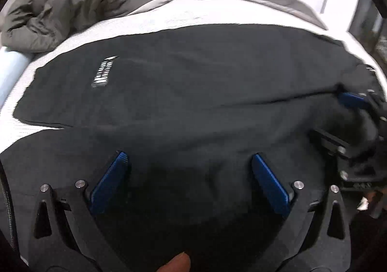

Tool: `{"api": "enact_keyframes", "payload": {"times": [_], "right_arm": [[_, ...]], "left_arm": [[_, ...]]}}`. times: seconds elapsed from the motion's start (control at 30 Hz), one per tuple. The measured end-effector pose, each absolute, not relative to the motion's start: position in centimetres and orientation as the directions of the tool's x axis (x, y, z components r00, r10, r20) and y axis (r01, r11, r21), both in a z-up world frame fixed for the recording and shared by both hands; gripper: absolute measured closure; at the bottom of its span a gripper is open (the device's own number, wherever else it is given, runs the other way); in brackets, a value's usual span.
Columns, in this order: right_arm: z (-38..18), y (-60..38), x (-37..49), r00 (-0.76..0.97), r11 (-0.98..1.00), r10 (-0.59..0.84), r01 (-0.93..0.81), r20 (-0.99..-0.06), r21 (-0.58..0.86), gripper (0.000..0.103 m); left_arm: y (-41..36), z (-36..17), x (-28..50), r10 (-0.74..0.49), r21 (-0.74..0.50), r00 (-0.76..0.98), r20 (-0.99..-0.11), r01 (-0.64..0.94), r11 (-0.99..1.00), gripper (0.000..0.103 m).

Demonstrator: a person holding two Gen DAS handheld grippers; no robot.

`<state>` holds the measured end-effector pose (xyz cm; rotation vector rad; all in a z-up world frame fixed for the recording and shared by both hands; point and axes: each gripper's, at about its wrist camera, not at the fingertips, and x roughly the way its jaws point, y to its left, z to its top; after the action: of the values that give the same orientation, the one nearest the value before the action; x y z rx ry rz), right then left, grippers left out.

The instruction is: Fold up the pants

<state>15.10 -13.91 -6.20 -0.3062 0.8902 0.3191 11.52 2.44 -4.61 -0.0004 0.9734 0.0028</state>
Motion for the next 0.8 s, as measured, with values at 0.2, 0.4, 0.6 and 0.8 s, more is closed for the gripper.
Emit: {"api": "enact_keyframes", "payload": {"times": [0.2,0.4,0.6,0.8], "right_arm": [[-6.3,-15.6,14.3,0.618,0.893,0.074,-0.39,-0.783,-0.224,0.002],[-5.7,-18.7,12.7,0.641,0.9,0.047,-0.36,-0.766,-0.246,0.002],[-5.5,-18.6,12.1,0.659,0.901,0.067,-0.363,-0.749,-0.239,0.002],[-3.2,-16.3,9.1,0.656,0.868,0.24,-0.476,-0.716,-0.144,0.002]], "left_arm": [[9.2,-3.9,10.2,0.137,0.008,0.572,-0.809,-0.222,0.975,0.0],[19.8,-2.9,7.9,0.364,0.121,0.504,-0.783,-0.451,0.884,0.0],[24.0,-1.8,4.6,0.386,0.024,0.514,-0.766,-0.578,0.816,0.001],[13.5,-0.1,1.0,0.082,-0.163,0.719,-0.69,-0.265,0.95,0.001]]}}
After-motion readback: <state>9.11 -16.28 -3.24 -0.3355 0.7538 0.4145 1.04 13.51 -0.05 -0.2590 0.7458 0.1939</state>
